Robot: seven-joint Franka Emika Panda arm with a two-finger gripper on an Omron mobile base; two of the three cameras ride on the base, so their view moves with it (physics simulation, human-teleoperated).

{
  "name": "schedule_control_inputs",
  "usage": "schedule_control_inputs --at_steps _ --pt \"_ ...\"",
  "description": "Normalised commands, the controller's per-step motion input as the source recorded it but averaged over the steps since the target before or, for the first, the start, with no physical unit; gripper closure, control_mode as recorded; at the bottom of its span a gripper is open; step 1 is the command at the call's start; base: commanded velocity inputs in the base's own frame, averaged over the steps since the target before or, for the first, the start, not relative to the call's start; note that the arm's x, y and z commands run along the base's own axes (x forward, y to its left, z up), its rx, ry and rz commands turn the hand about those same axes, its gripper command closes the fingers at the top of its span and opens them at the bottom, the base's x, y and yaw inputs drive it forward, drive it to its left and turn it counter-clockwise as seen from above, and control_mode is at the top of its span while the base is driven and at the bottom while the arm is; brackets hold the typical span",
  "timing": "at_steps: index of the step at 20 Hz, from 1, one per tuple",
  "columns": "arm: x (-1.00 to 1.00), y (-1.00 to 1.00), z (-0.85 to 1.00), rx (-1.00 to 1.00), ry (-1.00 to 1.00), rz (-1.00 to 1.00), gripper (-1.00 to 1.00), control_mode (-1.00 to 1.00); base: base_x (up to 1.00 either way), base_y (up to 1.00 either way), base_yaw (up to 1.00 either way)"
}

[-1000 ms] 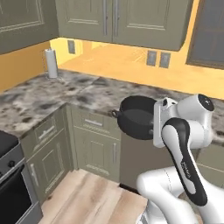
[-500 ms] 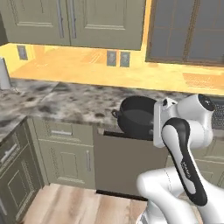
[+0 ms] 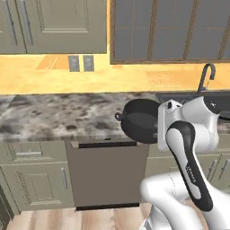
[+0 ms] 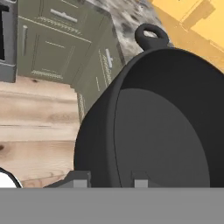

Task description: Move the pot and pan from the stove into the sink.

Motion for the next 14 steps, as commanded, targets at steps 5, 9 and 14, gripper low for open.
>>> schedule_control_inputs --at_steps 5,9,14 --pt "0.00 0.00 0.00 0.00 0.00 0.00 1.00 1.00 0.00 -0.15 -0.42" --pt "0.00 0.00 0.00 0.00 0.00 0.00 1.00 1.00 0.00 -0.07 -0.17" --pt "0.00 0.00 0.00 0.00 0.00 0.00 1.00 1.00 0.01 -0.06 0.00"
